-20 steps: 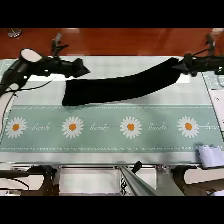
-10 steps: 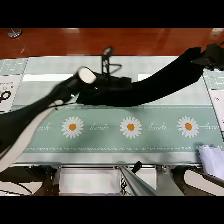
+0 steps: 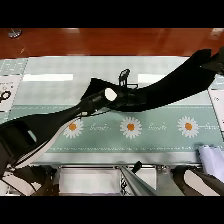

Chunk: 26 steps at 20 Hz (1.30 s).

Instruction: Fold the shirts.

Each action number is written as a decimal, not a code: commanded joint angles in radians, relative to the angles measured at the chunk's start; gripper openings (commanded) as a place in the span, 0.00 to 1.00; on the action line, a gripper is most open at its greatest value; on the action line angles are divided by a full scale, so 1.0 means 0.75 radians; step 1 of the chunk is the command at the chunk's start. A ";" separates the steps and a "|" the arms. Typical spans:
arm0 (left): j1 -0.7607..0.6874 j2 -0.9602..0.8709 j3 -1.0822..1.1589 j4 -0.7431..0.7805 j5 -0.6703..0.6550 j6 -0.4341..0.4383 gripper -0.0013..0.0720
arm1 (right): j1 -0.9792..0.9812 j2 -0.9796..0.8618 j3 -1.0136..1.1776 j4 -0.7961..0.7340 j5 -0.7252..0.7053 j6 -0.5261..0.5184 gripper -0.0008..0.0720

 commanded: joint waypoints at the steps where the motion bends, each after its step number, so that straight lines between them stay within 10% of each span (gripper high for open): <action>1: -0.026 -0.063 0.033 -0.173 0.040 0.021 0.05 | 0.001 0.062 0.001 -0.006 0.041 0.023 0.06; 7: 0.152 -0.009 0.152 -0.175 -0.142 0.160 0.05 | 0.001 0.064 -0.001 -0.078 0.008 0.010 0.06; 12: 0.457 0.416 0.144 0.250 -0.245 0.221 0.05 | 0.121 0.035 -0.106 -0.259 -0.099 0.013 0.06; 26: 1.587 1.672 0.145 0.325 -0.789 0.187 0.05 | 0.929 -0.523 -0.167 -0.166 -1.011 0.341 0.06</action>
